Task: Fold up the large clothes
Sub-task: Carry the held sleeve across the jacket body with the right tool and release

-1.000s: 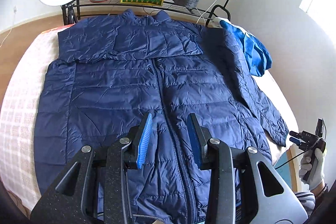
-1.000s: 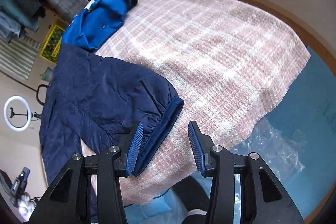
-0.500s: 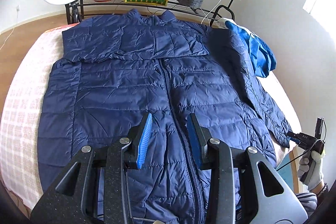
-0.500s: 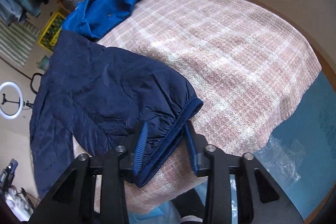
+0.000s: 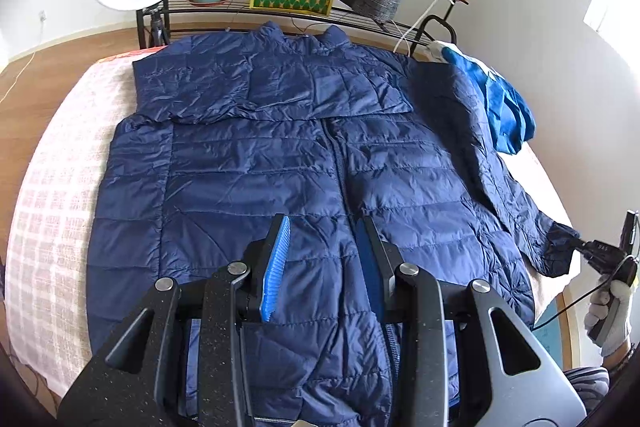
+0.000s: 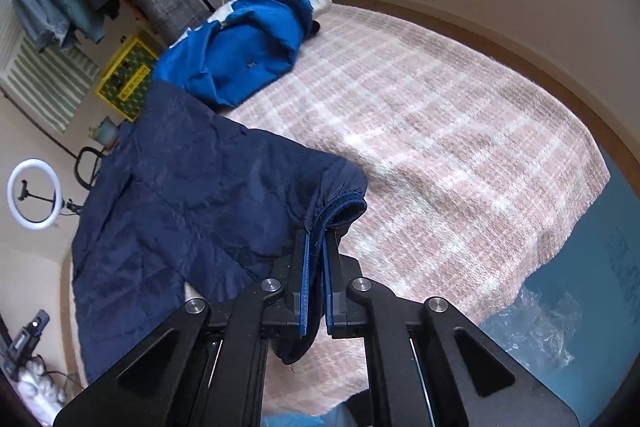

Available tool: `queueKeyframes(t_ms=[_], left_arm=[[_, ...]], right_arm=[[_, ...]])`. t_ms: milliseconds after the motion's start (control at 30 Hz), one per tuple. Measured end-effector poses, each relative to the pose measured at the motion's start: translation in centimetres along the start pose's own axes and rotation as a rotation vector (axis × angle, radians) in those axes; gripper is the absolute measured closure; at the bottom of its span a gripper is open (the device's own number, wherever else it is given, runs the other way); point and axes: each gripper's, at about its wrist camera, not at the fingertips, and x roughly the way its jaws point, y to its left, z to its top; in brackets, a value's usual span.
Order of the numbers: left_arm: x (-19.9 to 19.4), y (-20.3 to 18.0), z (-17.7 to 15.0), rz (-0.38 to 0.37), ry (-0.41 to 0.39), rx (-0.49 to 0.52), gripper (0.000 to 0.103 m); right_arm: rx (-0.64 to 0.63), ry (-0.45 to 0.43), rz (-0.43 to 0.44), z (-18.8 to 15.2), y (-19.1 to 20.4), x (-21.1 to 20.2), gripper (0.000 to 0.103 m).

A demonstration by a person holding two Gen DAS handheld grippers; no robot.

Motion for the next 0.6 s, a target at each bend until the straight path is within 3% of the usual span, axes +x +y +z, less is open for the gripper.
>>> queueKeyframes(t_ms=[300,433,600], left_arm=[[-1.3,3.8,1.2,0.007,-0.042,-0.088,0.068],[-1.7,5.4,1.6,0.026,-0.054,-0.116,0.068],[-2.3,8.1,2.1,0.033,-0.073,-0.186,0.068]], right_arm=[[-0.209,-0.08,0.161,2.0,13.1,-2.5,0.099],[-0.295,-0.071,0.269,1.8,20.2,-2.5,0.099],[-0.43,-0.037,0.344,0.0,28.9,-0.6,0.099]])
